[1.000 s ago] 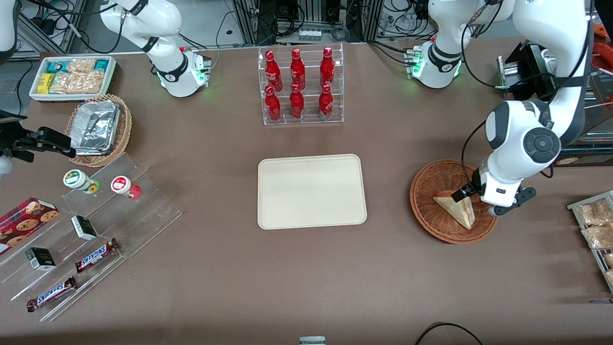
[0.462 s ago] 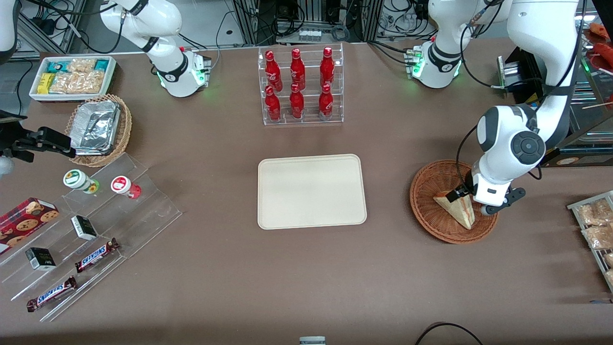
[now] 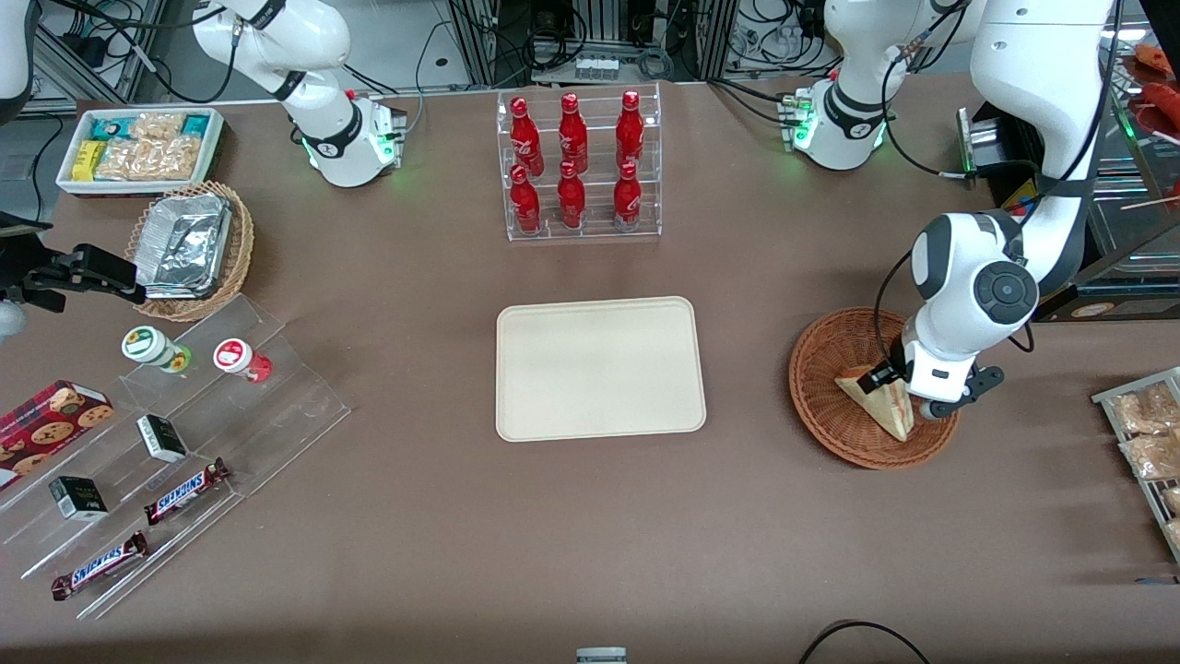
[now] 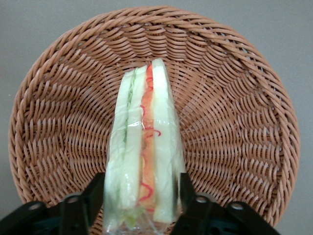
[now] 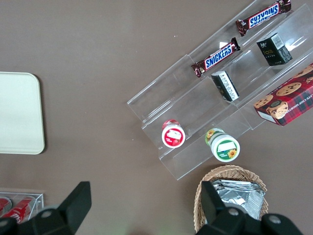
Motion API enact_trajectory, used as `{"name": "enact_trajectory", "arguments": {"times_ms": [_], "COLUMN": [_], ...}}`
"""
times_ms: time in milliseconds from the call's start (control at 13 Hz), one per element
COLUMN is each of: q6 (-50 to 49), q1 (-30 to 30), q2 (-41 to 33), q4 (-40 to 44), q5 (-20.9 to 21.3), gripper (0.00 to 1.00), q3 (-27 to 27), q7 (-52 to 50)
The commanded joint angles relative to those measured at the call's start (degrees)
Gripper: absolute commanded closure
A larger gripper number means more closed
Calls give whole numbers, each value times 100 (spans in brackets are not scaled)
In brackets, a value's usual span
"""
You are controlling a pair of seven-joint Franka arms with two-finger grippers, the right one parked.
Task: Place sandwich from basket to tray
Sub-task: 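Close the left gripper on the wrapped sandwich's end, then lift the sandwich and carry it over the cream tray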
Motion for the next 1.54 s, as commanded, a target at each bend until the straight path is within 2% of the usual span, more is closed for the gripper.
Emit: {"name": "enact_trajectory", "arguments": {"times_ms": [0, 308, 615, 1000, 1308, 1462], "q6": [-2, -229, -1809, -2953, -3017, -2999], "q1": [-18, -26, -201, -1036, -1949, -2441], "q2": [29, -59, -164, -147, -94, 133], "q4": [146, 287, 1208, 2184, 2414, 2685], "q5": [54, 71, 150, 133, 54, -199], "gripper": [100, 100, 100, 100, 100, 100], "q3": [10, 10, 1, 1, -7, 1], "q7": [-107, -98, -18, -97, -124, -237]}}
